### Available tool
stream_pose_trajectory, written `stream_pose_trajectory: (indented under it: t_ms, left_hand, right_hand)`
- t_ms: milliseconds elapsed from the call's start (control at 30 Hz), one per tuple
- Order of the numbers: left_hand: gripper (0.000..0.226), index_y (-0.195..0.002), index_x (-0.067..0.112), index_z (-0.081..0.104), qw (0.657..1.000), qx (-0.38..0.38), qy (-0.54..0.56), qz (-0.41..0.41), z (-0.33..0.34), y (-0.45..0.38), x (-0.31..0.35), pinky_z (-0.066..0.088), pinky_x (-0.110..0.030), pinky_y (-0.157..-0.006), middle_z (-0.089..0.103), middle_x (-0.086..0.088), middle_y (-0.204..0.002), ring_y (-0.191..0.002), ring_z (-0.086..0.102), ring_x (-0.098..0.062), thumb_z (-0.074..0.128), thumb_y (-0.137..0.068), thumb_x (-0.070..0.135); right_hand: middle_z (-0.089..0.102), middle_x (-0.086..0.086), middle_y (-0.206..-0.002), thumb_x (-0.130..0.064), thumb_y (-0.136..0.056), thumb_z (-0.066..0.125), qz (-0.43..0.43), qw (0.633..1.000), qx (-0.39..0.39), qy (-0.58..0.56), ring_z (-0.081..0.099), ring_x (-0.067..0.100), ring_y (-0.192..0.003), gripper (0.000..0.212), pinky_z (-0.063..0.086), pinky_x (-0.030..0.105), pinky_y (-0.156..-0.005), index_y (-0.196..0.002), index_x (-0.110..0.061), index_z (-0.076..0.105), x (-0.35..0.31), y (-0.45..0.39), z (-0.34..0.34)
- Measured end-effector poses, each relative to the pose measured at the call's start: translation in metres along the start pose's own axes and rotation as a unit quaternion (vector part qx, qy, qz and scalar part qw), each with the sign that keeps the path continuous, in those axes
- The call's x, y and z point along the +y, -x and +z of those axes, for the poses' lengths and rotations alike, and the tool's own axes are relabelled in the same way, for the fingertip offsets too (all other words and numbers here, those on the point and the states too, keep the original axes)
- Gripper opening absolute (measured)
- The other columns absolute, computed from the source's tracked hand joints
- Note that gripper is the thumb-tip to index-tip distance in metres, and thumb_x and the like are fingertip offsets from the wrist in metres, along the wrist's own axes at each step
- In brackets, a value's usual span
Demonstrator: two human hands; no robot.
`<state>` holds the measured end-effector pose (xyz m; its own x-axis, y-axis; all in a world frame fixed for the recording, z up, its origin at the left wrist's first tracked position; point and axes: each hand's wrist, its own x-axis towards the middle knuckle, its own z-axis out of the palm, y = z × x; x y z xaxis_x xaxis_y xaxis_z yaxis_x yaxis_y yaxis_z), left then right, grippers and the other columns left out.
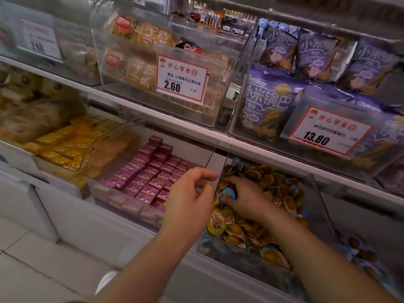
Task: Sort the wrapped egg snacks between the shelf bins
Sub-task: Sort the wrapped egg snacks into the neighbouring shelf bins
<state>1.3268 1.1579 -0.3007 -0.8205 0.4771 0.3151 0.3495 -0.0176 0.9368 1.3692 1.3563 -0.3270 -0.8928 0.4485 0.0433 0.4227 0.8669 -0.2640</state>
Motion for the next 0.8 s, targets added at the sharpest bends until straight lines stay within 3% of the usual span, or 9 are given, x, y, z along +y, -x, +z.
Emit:
stream_pose_trajectory:
  t_ms: [67, 133, 267, 333, 433, 533, 600, 700, 800]
  left_hand:
    - [0.026, -0.096, 0.035, 0.069, 1.000, -0.002, 0.010, 0.003, 0.004, 0.003, 0.002, 0.049, -0.028, -0.049, 0.068, 0.008, -0.076, -0.061, 0.061, -0.012, 0.058, -0.093, 0.012]
    - [0.027, -0.097, 0.036, 0.068, 1.000, -0.010, 0.011, 0.023, 0.010, 0.007, 0.004, 0.048, -0.027, -0.046, 0.068, 0.007, -0.076, -0.057, 0.060, -0.014, 0.056, -0.094, 0.012]
    - [0.022, -0.104, 0.038, 0.066, 0.996, -0.077, 0.033, 0.022, 0.032, 0.020, 0.010, 0.047, -0.016, -0.053, 0.068, 0.017, -0.090, -0.067, 0.064, -0.003, 0.052, -0.093, 0.025]
    - [0.018, -0.108, 0.036, 0.063, 0.984, -0.111, 0.118, -0.070, 0.050, 0.025, 0.014, 0.054, -0.023, -0.060, 0.071, 0.009, -0.095, -0.077, 0.069, -0.009, 0.050, -0.097, 0.031]
    - [0.026, -0.119, 0.023, 0.062, 0.885, -0.140, 0.324, -0.304, 0.074, 0.023, 0.018, 0.061, -0.042, -0.072, 0.073, -0.010, -0.104, -0.083, 0.074, -0.026, 0.052, -0.101, 0.038]
    - [0.030, -0.122, 0.014, 0.064, 0.824, -0.126, 0.419, -0.361, 0.084, 0.015, 0.011, 0.059, -0.044, -0.082, 0.074, -0.012, -0.110, -0.098, 0.073, -0.026, 0.055, -0.100, 0.031]
    - [0.025, -0.120, 0.011, 0.064, 0.829, -0.098, 0.420, -0.356, 0.085, 0.010, 0.007, 0.059, -0.034, -0.070, 0.076, -0.009, -0.099, -0.085, 0.074, -0.019, 0.053, -0.101, 0.024]
    - [0.030, -0.120, 0.004, 0.059, 0.836, -0.080, 0.392, -0.375, 0.081, 0.006, 0.005, 0.044, -0.023, -0.043, 0.069, -0.010, -0.078, -0.055, 0.061, -0.017, 0.054, -0.101, 0.026]
    - [0.029, -0.119, 0.003, 0.056, 0.849, -0.092, 0.360, -0.376, 0.078, 0.007, 0.005, 0.039, -0.023, -0.041, 0.067, -0.011, -0.076, -0.054, 0.059, -0.018, 0.054, -0.101, 0.025]
  right_hand:
    - [0.067, -0.007, -0.103, -0.032, -0.087, 0.069, 0.018, 0.997, 0.047, -0.060, 0.064, 0.017, -0.099, 0.024, 0.044, 0.019, -0.071, -0.111, -0.030, 0.065, 0.008, 0.006, -0.007]
    - [0.062, -0.015, -0.092, -0.031, -0.090, 0.068, 0.032, 0.987, 0.073, -0.137, 0.062, 0.008, -0.086, 0.015, 0.042, 0.010, -0.060, -0.102, -0.038, 0.061, 0.017, 0.015, -0.018]
    - [0.069, -0.012, -0.090, -0.034, -0.091, 0.069, 0.070, 0.948, 0.122, -0.286, 0.064, -0.009, -0.071, 0.020, 0.043, 0.003, -0.058, -0.111, -0.030, 0.065, 0.027, 0.040, -0.044]
    - [0.075, -0.010, -0.089, -0.035, -0.092, 0.065, 0.056, 0.928, 0.143, -0.339, 0.068, -0.005, -0.075, 0.012, 0.047, 0.006, -0.064, -0.105, -0.034, 0.068, 0.022, 0.058, -0.054]
    - [0.070, -0.027, -0.106, -0.043, -0.090, 0.060, -0.029, 0.938, 0.112, -0.326, 0.062, -0.012, -0.101, 0.023, 0.042, 0.002, -0.080, -0.112, -0.042, 0.064, 0.008, 0.085, -0.054]
    - [0.055, -0.025, -0.133, -0.043, -0.095, 0.059, -0.092, 0.970, 0.021, -0.224, 0.042, -0.016, -0.127, 0.040, 0.033, 0.007, -0.103, -0.134, -0.044, 0.052, 0.003, 0.096, -0.040]
    - [0.059, -0.019, -0.133, -0.032, -0.093, 0.062, -0.082, 0.956, 0.012, -0.280, 0.049, -0.012, -0.123, 0.035, 0.039, 0.014, -0.103, -0.123, -0.050, 0.057, 0.005, 0.089, -0.041]
    - [0.072, -0.004, -0.118, -0.021, -0.095, 0.057, 0.080, 0.900, 0.137, -0.406, 0.065, 0.007, -0.110, 0.028, 0.050, 0.031, -0.099, -0.095, -0.042, 0.074, 0.020, 0.047, -0.048]
    - [0.058, 0.008, -0.139, -0.030, -0.099, 0.050, 0.108, 0.978, 0.089, -0.157, 0.053, 0.027, -0.127, 0.033, 0.041, 0.040, -0.109, -0.130, -0.026, 0.061, 0.036, -0.011, -0.042]
